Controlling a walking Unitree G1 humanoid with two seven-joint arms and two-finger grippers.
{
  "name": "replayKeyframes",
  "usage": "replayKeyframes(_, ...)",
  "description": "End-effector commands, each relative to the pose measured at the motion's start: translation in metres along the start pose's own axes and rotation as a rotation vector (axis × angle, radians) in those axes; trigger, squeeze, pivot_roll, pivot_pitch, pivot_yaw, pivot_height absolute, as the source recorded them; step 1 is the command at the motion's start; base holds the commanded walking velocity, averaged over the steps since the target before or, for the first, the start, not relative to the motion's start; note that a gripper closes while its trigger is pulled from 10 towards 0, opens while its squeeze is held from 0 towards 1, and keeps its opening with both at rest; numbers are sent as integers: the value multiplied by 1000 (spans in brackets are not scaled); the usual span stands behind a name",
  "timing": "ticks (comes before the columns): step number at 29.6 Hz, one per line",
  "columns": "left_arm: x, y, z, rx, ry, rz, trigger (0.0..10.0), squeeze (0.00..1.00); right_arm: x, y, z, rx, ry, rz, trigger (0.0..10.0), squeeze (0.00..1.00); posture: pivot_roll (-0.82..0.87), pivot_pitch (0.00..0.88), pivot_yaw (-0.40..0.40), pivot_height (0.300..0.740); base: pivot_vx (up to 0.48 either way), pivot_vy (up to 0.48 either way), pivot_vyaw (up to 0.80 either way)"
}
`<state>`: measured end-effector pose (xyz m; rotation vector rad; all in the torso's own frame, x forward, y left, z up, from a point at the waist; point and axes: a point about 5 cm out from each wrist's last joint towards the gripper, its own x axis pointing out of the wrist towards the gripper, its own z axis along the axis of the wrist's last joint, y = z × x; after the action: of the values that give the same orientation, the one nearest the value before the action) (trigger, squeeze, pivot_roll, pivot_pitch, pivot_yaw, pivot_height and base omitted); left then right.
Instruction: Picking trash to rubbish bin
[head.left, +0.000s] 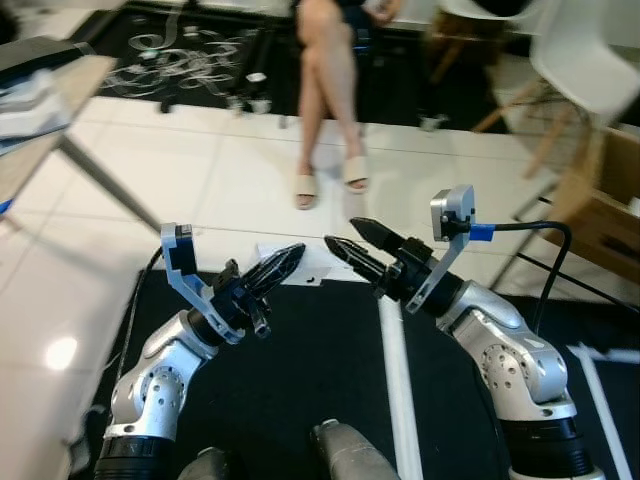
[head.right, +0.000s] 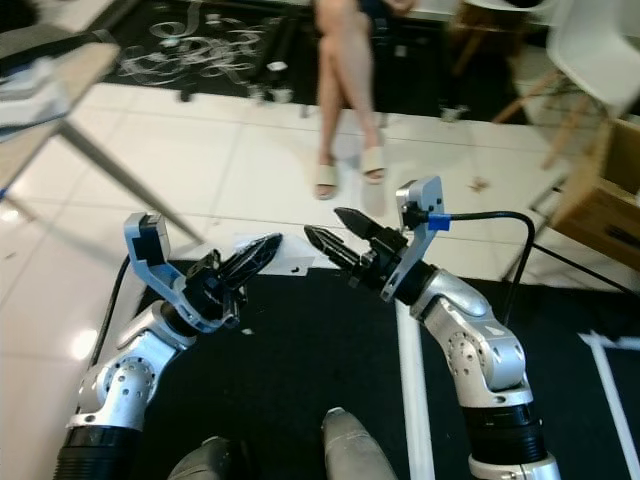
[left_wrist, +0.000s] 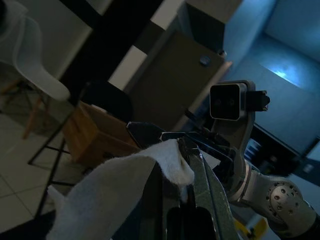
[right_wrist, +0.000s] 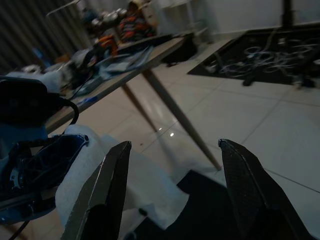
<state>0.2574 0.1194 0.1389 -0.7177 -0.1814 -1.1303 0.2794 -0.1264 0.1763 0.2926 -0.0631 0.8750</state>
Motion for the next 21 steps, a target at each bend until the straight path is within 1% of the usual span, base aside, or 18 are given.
replayKeyframes(1,-1,0,-4,-2,13,14,10000,0,-2,-2,-4,8,9,-10,10000,0,-37,147,2,740,0,0,-800)
replayKeyframes(21,0,2,-3,11,26,25,10000,0,-1,-2,-3,7,4,-7,10000,0,-35,157,1,740,0,0,-800)
